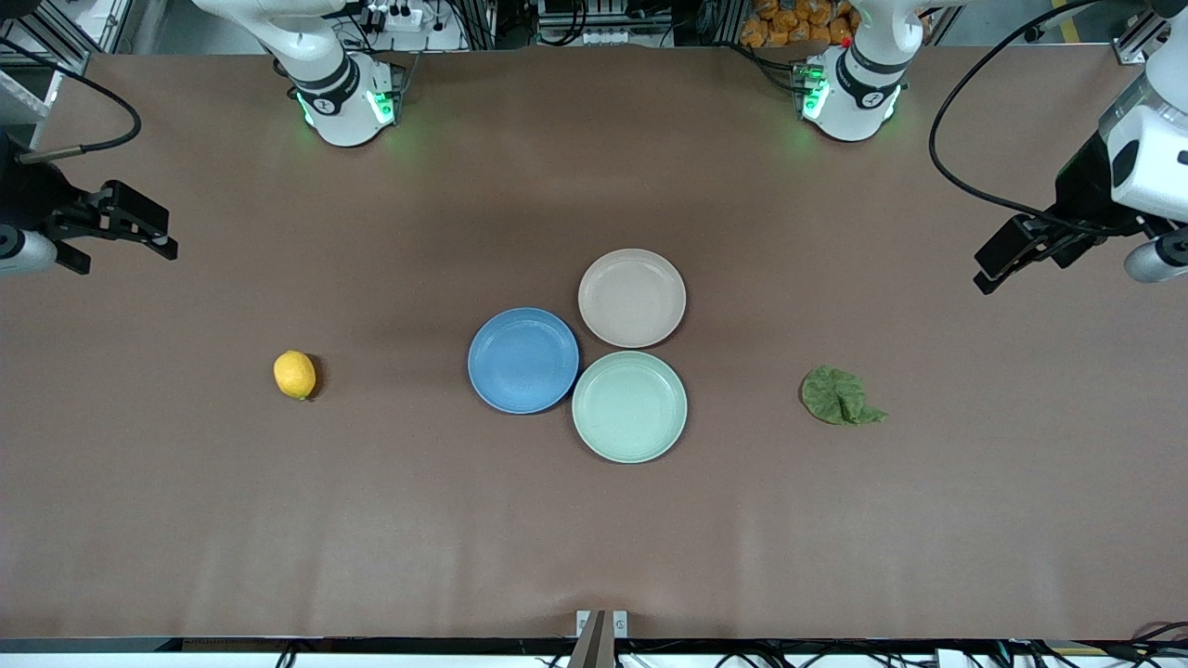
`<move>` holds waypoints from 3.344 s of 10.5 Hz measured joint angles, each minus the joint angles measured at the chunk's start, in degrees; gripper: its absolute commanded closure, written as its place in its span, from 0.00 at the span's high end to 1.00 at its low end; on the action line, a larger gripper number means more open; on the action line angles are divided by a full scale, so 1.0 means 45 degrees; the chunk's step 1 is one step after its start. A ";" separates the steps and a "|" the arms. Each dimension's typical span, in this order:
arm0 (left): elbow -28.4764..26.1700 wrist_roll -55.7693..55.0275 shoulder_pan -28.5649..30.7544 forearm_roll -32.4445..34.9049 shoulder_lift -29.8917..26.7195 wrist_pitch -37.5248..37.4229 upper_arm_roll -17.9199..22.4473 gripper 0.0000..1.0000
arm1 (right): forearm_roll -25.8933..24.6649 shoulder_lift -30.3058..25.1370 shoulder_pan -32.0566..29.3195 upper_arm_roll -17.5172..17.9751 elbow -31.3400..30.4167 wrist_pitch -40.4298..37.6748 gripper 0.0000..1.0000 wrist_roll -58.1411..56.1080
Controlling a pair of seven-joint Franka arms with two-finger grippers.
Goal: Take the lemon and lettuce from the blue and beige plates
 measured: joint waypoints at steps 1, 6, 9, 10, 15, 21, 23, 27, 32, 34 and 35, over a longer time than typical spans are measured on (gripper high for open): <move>0.0010 0.0110 0.0000 0.0000 -0.0030 0.0000 0.0014 1.00 | 0.0000 -0.0002 0.0024 -0.0017 0.0000 0.0009 1.00 0.0000; 0.0019 0.0217 -0.0030 -0.0034 -0.0126 -0.0125 -0.0071 1.00 | 0.0000 -0.0002 0.0468 -0.0462 -0.0001 0.0013 1.00 0.0000; 0.0019 0.0218 -0.0030 -0.0034 -0.0141 -0.0444 -0.0071 1.00 | 0.0004 -0.0002 0.0468 -0.0509 0.0000 0.0016 1.00 0.0000; 0.0020 0.0218 -0.0030 -0.0034 -0.0141 -0.0472 -0.0071 1.00 | 0.0004 -0.0002 0.0468 -0.0527 -0.0001 0.0016 1.00 0.0000; 0.0081 0.0218 -0.0030 -0.0034 -0.0244 -0.0880 -0.0067 1.00 | 0.0004 -0.0002 0.0468 -0.0544 -0.0001 0.0016 1.00 0.0000; 0.0093 0.0576 -0.0021 -0.0329 -0.0254 -0.1733 0.0034 1.00 | 0.0004 -0.0002 0.0468 -0.0545 -0.0005 0.0015 1.00 0.0000; 0.0101 0.1491 -0.0019 -0.0570 -0.0272 -0.2421 0.0103 1.00 | 0.0004 -0.0002 0.0468 -0.0545 -0.0034 0.0015 1.00 -0.0001; 0.0116 0.3167 0.0011 -0.1042 -0.0485 -0.2774 0.0765 1.00 | 0.0004 -0.0001 0.0481 -0.0547 -0.0197 -0.0008 1.00 -0.0004; 0.0117 0.3452 0.0003 -0.1043 -0.0548 -0.2784 0.0825 1.00 | 0.0004 -0.0117 0.0499 -0.0547 -0.0359 -0.0011 1.00 -0.0004; 0.0117 0.3452 0.0005 -0.1043 -0.0547 -0.2784 0.0970 1.00 | 0.0004 -0.0179 0.0510 -0.0547 -0.0519 0.0085 1.00 -0.0004; 0.0117 0.3452 0.0004 -0.1042 -0.0547 -0.2784 0.0991 1.00 | 0.0004 -0.0179 0.0520 -0.0547 -0.0555 0.0185 1.00 -0.0004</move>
